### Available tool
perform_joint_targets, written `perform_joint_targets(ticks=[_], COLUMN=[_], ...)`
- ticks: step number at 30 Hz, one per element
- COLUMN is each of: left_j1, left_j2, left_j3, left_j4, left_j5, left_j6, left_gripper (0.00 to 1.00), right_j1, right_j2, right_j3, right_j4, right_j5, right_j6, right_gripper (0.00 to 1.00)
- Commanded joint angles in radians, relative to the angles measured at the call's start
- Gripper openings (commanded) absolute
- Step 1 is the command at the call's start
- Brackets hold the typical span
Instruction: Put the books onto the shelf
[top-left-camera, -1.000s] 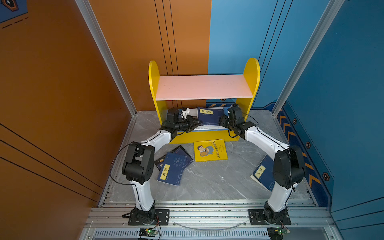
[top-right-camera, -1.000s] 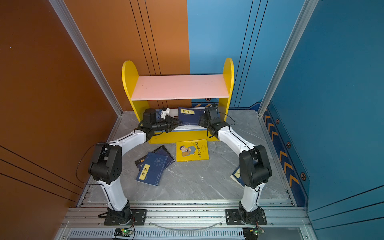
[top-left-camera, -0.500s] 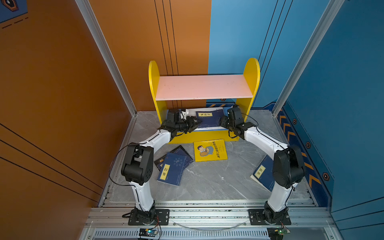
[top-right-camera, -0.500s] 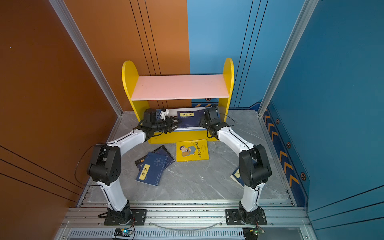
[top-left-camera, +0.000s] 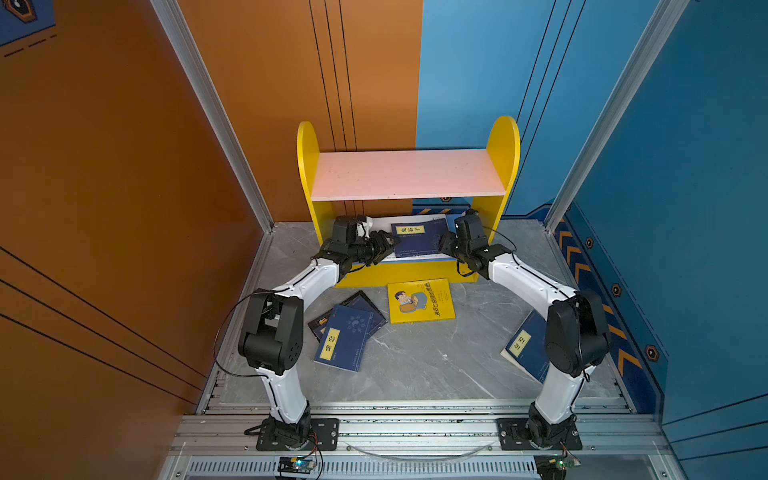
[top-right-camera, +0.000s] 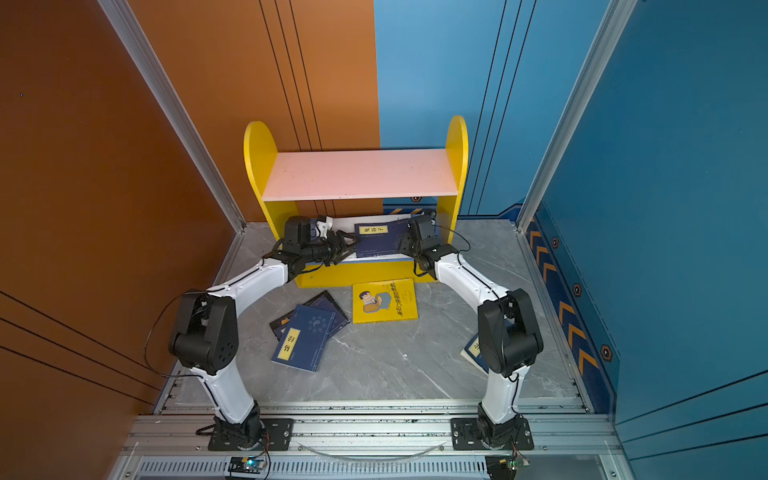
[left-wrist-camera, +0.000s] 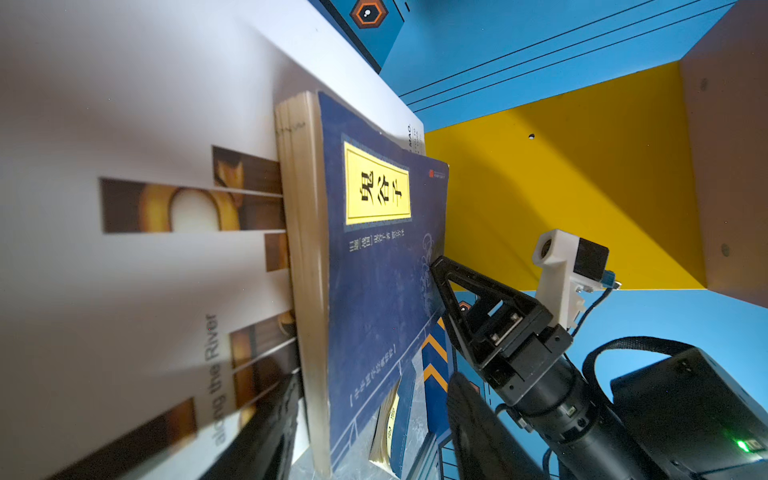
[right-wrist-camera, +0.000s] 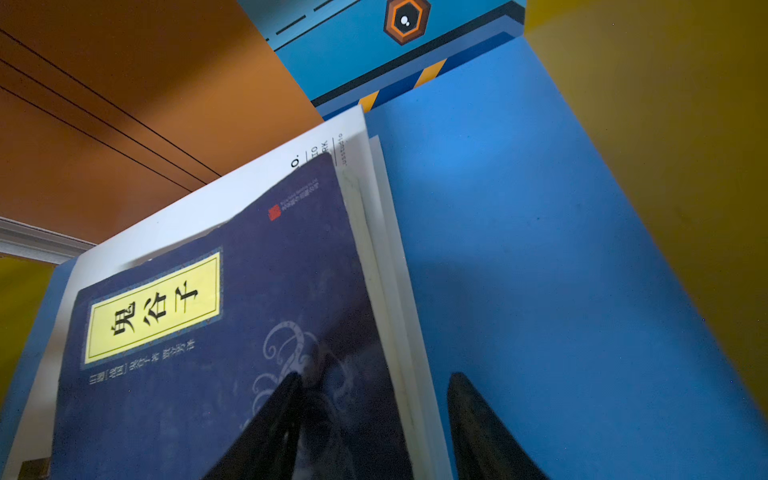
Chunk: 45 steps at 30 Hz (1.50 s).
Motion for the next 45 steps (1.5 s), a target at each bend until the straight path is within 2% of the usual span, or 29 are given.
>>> perform_joint_targets(ticks=[1, 17, 23, 30, 45], left_j1=[-0.01, -0.028, -0.027, -0.04, -0.062], left_j2=[-0.002, 0.054, -0.008, -0.011, 0.054], left_j3=[0.048, 0.127, 0.092, 0.092, 0.176], left_j4=[-0.034, -0.077, -0.116, -0.144, -0.144], left_j5=[-0.019, -0.032, -0.118, -0.146, -0.143], left_j6=[0.032, 0.041, 0.089, 0.1, 0.091], left_gripper=[0.59, 0.59, 0.6, 0.61, 0.61], right_j1=[-0.001, -0.001, -0.005, -0.007, -0.008], right_j2=[0.018, 0.014, 0.012, 0.011, 0.013], right_j3=[-0.006, -0.009, -0.01, -0.01, -0.01], right_j4=[-0.006, 0.006, 0.0, -0.001, 0.0], right_j5=[-0.013, -0.04, -0.034, -0.033, -0.047], right_j6=[-0.015, -0.023, -0.029, -0.034, -0.046], right_gripper=[0.57, 0.57, 0.57, 0.57, 0.57])
